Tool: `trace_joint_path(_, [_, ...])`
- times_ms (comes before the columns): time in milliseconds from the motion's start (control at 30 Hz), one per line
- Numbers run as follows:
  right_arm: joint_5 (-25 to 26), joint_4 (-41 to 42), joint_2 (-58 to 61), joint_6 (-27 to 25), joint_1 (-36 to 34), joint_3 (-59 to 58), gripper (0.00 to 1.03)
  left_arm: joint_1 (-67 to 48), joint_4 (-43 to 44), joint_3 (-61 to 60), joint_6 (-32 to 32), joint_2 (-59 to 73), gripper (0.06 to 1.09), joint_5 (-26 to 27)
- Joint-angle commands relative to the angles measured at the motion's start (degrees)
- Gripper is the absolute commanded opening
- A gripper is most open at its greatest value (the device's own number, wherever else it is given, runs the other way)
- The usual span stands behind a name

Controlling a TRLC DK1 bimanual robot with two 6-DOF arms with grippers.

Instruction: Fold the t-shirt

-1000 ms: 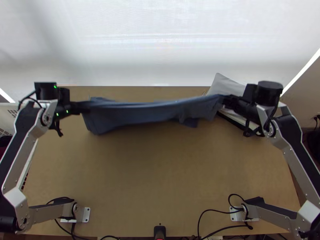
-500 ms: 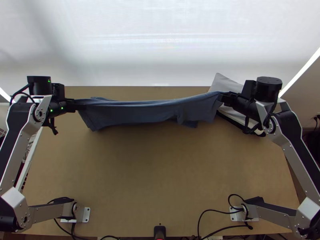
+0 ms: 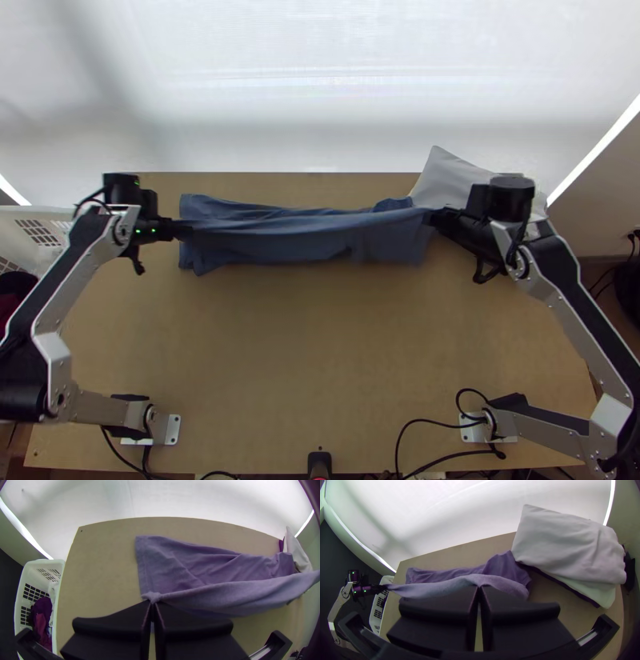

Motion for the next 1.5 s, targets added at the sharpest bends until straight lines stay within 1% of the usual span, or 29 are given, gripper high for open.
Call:
trace_joint_path(0, [0.6, 2.3, -0.2, -0.3, 0.7, -2.7, 0.03, -0.2, 4.5, -0.2, -2.4, 4.4, 0.1, -0.4])
trace_joint_path(133, [0.6, 3.6, 0.5, -0.2, 1.9, -4.5, 0.03, -0.4, 9.3, 3.2, -4.2, 10.8, 0.1, -0.4])
trace_joint_path(233, [1.0, 4.4, 1.1, 1.0, 3.3, -5.4, 0.03, -1.1, 11.5, 7.1, -5.8, 15.7, 0.1, -0.5])
trace_joint_path(400, [2.2, 5.3, 1.8, 2.0, 5.2, -5.8, 0.03, -2.5, 11.8, 14.4, -8.1, 22.9, 0.11, -0.5])
trace_joint_path(433, [2.2, 5.3, 2.0, 2.2, 5.5, -5.9, 0.03, -2.6, 11.8, 15.6, -8.6, 24.1, 0.17, -0.5])
trace_joint_path(467, [2.5, 5.3, 2.0, 2.4, 5.8, -6.0, 0.03, -2.8, 11.6, 16.5, -8.9, 24.9, 0.27, -0.4])
trace_joint_path(567, [2.5, 5.4, 2.0, 2.5, 6.0, -6.4, 0.03, -3.1, 12.0, 17.0, -10.5, 25.5, 0.62, -0.4])
trace_joint_path(600, [2.5, 5.5, 2.0, 2.5, 6.1, -6.5, 0.03, -3.1, 11.9, 17.0, -11.0, 25.6, 0.71, -0.4])
trace_joint_path(667, [2.5, 5.5, 2.0, 2.5, 6.2, -6.6, 0.03, -3.1, 11.7, 17.1, -11.5, 25.8, 0.82, -0.2])
trace_joint_path(733, [2.5, 5.6, 2.0, 2.4, 6.1, -6.7, 0.03, -3.0, 10.1, 17.7, -11.7, 25.7, 0.95, 0.4])
trace_joint_path(767, [2.5, 5.5, 2.0, 2.4, 6.2, -6.7, 0.03, -2.7, 8.4, 18.4, -11.7, 25.6, 0.99, 0.4])
trace_joint_path(867, [2.6, 5.6, 2.1, 2.4, 6.2, -6.9, 0.03, -1.1, 0.4, 22.2, -12.0, 25.5, 1.0, 3.2])
trace_joint_path(933, [2.6, 5.6, 2.3, 2.3, 6.2, -7.1, 0.03, 0.5, -4.5, 24.0, -12.4, 25.5, 0.99, 7.7])
trace_joint_path(1000, [2.6, 5.6, 2.5, 2.2, 6.2, -7.1, 0.03, 1.5, -7.5, 24.0, -12.1, 25.4, 0.99, 10.3])
trace_joint_path(1033, [2.6, 5.8, 2.6, 2.1, 6.2, -7.1, 0.03, 1.8, -9.2, 24.0, -11.6, 25.3, 0.95, 10.8])
trace_joint_path(1067, [2.6, 6.0, 2.7, 2.1, 6.2, -7.1, 0.03, 2.0, -9.7, 23.4, -11.1, 25.2, 0.87, 11.3])
trace_joint_path(1100, [2.6, 6.1, 2.8, 2.1, 6.2, -7.1, 0.03, 2.4, -9.5, 22.4, -11.1, 24.9, 0.74, 11.3])
trace_joint_path(1133, [2.6, 6.1, 2.8, 2.1, 6.2, -7.0, 0.03, 2.7, -8.9, 21.5, -11.1, 24.7, 0.63, 11.3])
trace_joint_path(1167, [2.6, 6.1, 2.9, 2.1, 6.2, -6.9, 0.03, 2.9, -8.4, 20.7, -11.0, 24.5, 0.59, 11.3])
trace_joint_path(1333, [2.6, 6.1, 3.2, 2.0, 6.2, -6.8, 0.03, 3.2, -8.2, 19.1, -10.5, 24.6, 0.59, 11.8])
trace_joint_path(1467, [2.6, 6.1, 3.3, 1.9, 6.2, -7.0, 0.03, 2.8, -8.2, 18.6, -10.5, 24.8, 0.59, 13.3])
